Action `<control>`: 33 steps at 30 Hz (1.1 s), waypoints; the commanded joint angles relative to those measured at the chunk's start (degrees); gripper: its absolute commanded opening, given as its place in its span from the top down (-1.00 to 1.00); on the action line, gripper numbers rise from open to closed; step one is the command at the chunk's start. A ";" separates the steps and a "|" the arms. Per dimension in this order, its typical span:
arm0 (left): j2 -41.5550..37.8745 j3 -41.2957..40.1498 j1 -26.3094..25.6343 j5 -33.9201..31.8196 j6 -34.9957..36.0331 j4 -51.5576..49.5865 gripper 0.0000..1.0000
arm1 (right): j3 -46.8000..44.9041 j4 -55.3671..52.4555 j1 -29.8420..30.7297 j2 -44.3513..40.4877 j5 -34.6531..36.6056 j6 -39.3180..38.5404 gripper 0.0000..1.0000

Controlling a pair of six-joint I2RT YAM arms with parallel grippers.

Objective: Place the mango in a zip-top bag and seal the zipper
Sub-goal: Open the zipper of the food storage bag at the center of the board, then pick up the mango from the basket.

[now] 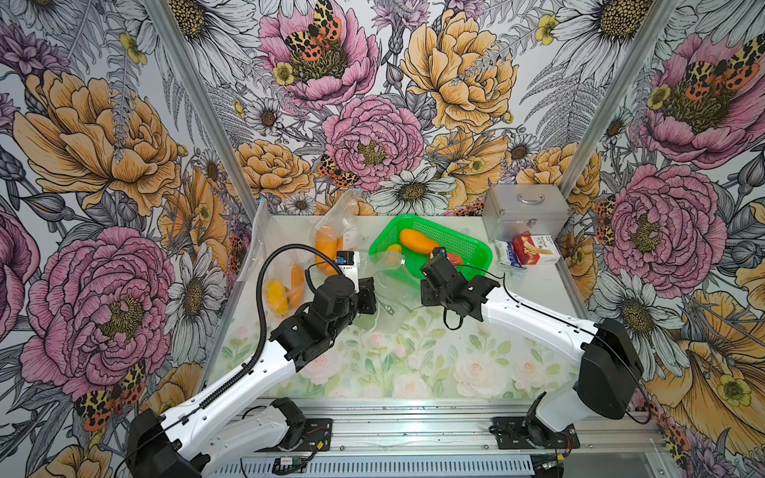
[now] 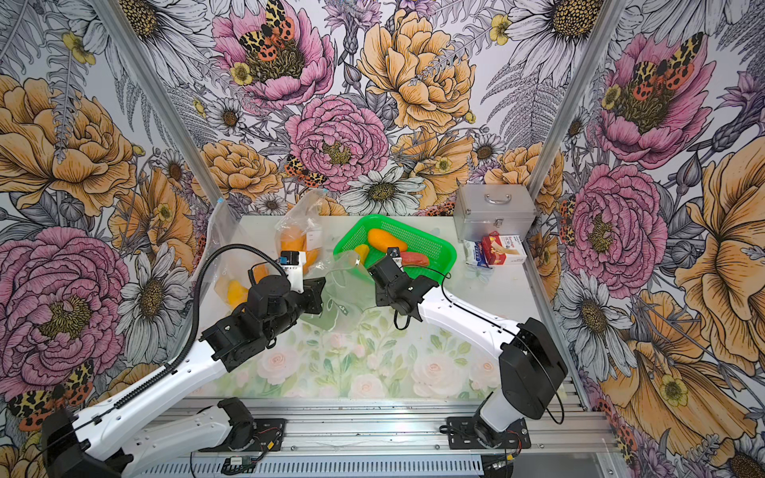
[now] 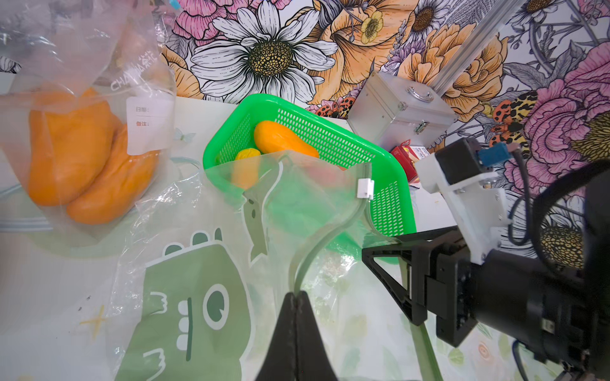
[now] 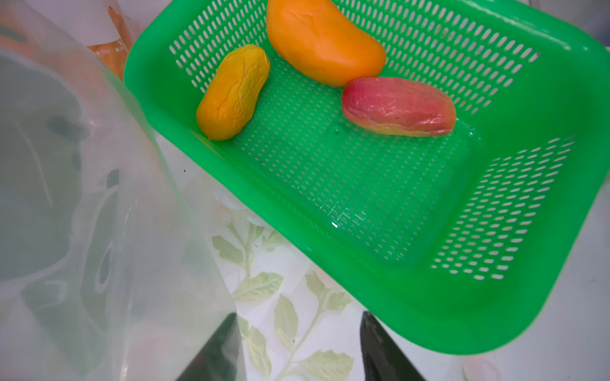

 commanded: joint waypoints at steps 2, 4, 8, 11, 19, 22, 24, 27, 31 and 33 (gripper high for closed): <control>3.53 1.87 -0.37 -4.95 0.54 -0.09 1.00 | 5.28 -0.84 1.03 -0.31 -8.12 -5.04 -0.36; 5.16 1.61 -0.03 -5.48 0.39 1.14 1.00 | 6.49 -0.83 1.08 -1.53 -10.80 -5.96 -0.43; 7.31 0.90 1.58 -3.72 0.07 5.67 1.00 | 8.42 -0.92 0.95 -3.98 -13.99 -7.77 -0.52; 8.49 1.48 2.23 -2.86 0.04 6.93 1.00 | 9.28 -0.99 0.13 -5.27 -14.02 -8.26 -0.55; 9.67 2.73 2.36 -1.38 0.19 7.39 1.00 | 11.76 -1.18 -12.60 -1.08 -14.00 -7.87 -0.63; 9.71 2.95 2.43 -0.77 0.08 7.39 1.00 | 15.25 -1.65 -17.10 5.06 -16.32 -12.63 -0.69; 9.78 3.02 2.45 -0.42 -0.03 7.37 1.00 | 18.12 -1.92 -18.81 9.44 -17.17 -17.85 -0.73; 9.85 2.89 2.53 -0.10 -0.05 7.35 1.00 | 23.68 -3.00 -20.37 16.59 -16.64 -24.93 -0.76; 10.13 3.02 2.60 0.88 -0.53 7.65 1.00 | 30.59 -4.07 -21.75 24.95 -15.53 -30.52 -0.79; 10.27 3.06 2.58 1.34 -0.71 7.74 1.00 | 33.40 -4.95 -21.97 28.24 -14.05 -32.90 -0.87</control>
